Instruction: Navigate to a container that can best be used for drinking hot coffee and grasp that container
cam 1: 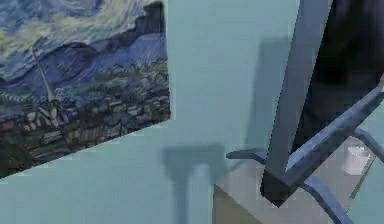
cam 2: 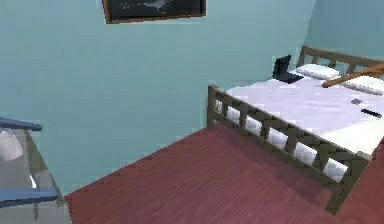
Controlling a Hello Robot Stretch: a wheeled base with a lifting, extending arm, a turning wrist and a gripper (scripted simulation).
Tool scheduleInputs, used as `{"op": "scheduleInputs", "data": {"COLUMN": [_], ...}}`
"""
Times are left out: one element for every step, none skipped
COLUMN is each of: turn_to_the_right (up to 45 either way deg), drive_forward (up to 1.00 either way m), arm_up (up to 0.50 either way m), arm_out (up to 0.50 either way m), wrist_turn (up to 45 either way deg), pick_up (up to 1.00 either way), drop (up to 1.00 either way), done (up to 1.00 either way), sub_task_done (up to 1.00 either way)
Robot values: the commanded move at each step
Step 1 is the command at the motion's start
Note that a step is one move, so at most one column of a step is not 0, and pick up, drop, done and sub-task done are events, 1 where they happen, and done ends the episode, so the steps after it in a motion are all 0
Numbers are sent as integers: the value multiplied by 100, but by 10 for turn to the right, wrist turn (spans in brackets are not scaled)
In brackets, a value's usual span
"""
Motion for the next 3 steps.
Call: {"op": "scheduleInputs", "data": {"turn_to_the_right": [450,300,0], "drive_forward": [0,0,55], "arm_up": [0,0,0], "arm_out": [0,0,0], "wrist_turn": [0,0,0], "pick_up": [0,0,0], "drop": [0,0,0], "done": [0,0,0], "sub_task_done": [0,0,0]}}
